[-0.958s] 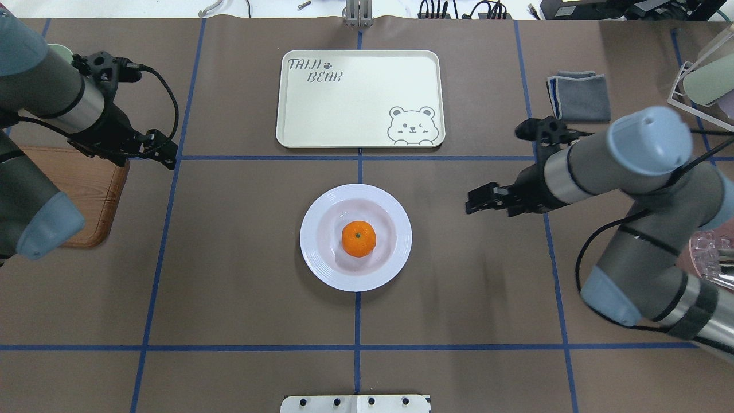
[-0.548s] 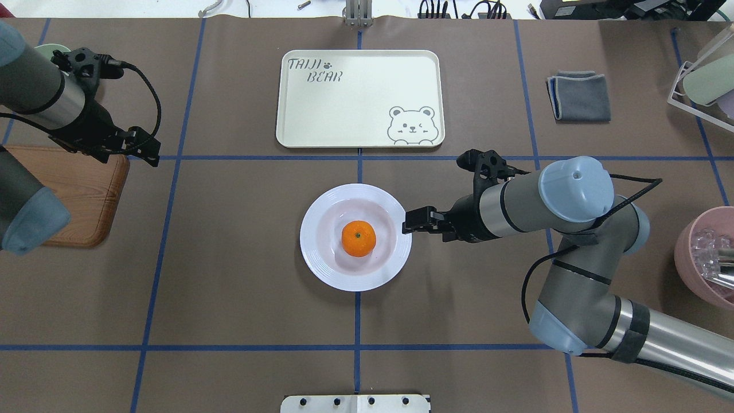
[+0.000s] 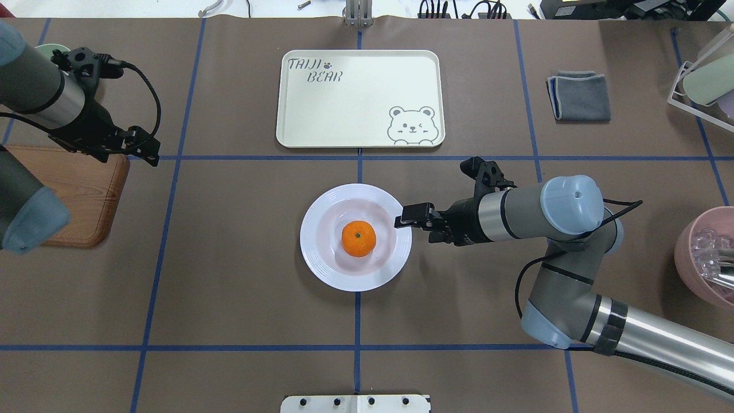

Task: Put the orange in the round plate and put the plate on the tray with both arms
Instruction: 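Withdraw the left gripper while the right gripper reaches to the plate rim, then close the right gripper on the plate rim nearest it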

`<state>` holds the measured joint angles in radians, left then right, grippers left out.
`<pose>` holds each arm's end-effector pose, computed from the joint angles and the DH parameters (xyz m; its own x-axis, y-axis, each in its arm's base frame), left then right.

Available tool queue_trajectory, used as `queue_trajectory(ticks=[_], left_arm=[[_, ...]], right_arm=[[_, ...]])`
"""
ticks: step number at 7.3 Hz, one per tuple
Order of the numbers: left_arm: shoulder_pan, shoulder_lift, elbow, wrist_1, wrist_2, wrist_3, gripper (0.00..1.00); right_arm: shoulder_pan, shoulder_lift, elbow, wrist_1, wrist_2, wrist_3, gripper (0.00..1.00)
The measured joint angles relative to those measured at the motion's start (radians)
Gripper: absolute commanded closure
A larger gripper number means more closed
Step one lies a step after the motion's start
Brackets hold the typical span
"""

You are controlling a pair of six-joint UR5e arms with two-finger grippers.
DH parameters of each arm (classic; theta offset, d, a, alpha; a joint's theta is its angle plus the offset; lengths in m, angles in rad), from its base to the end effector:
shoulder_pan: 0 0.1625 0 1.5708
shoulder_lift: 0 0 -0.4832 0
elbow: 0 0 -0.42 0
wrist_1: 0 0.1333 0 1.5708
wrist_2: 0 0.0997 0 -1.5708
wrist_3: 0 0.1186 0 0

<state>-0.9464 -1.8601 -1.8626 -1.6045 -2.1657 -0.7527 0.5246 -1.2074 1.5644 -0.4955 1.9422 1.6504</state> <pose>0.3123 -0.5478 0.4178 0.6790 0.0917 -0.7284 -0.0184 0.9940 0.1080 -0.5507 -0.4230 0.3839 0.1067 0.1474 0.9833 -0.1646 0.9779 -0.1287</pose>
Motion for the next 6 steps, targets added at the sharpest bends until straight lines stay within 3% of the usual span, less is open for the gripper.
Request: queue_trajectory(ticks=[6], left_arm=[[-0.007, -0.002, -0.006, 0.001, -0.001, -0.001, 0.02]], right_arm=[[-0.026, 0.042, -0.075, 0.061, -0.032, 0.041, 0.11]])
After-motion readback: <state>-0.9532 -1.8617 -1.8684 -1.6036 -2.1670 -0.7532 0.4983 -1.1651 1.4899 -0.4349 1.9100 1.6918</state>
